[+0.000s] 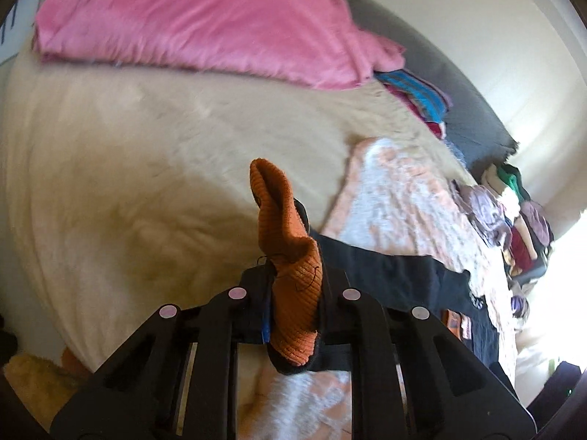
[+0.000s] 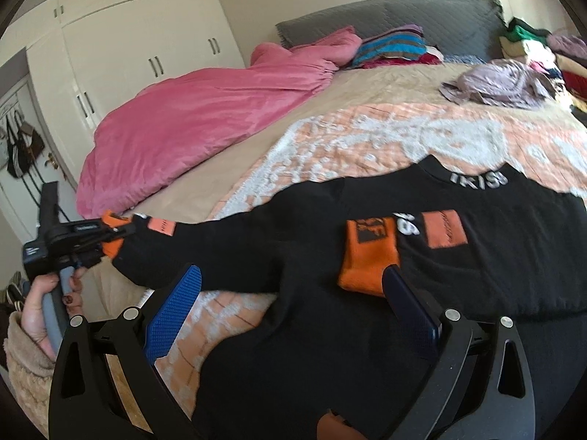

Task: Fold small clothes
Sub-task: 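Grasp the other orange cuff with the left tool and lift, then carry the sleeve across the shirt and release it with the left tool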

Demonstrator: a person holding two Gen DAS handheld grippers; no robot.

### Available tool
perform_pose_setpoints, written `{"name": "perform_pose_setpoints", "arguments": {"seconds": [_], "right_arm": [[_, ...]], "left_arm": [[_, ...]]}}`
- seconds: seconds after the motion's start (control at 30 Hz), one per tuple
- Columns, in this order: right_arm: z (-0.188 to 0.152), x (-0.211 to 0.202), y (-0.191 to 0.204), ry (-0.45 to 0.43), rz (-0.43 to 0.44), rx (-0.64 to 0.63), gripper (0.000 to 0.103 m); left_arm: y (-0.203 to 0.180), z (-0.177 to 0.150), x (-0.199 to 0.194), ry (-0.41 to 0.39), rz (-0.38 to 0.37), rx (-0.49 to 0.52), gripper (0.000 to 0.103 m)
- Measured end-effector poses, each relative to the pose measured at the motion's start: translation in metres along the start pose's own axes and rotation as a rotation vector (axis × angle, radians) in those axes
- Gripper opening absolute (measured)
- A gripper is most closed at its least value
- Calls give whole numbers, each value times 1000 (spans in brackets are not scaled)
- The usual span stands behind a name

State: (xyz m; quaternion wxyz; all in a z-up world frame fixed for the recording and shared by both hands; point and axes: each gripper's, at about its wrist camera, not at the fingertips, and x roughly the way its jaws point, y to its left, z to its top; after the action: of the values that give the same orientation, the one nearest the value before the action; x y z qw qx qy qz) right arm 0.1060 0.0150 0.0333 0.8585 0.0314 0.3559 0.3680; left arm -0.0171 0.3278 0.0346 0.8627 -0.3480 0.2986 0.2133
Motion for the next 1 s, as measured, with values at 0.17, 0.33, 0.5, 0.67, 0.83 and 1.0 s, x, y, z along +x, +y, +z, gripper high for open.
{"name": "perform_pose_setpoints", "arguments": {"seconds": [0.17,0.33,0.5,0.67,0.83,1.0], "right_arm": [[-8,-11,-20,-1,-31,43,98],[-12,-23,-33,-21,-60,51,98],[-12,-33,-41,-38,-66,71,98],[-11,-45,-49,-61,-74,87,98],[-11,-58,-55,-88,-101,80,98],[-11,-69,-63,-103,-116,90,98]], "left_arm": [[-32,-2,-14,-35,-72,57,10],[-66,-5,-30,-56,-153,114,9],[-92,-9,-36,-55,-204,154,9],[-111,-16,-36,-41,-240,187,9],[-129,-22,-34,-26,-265,221,9],[-147,-30,-33,-17,-287,254,9]]}}
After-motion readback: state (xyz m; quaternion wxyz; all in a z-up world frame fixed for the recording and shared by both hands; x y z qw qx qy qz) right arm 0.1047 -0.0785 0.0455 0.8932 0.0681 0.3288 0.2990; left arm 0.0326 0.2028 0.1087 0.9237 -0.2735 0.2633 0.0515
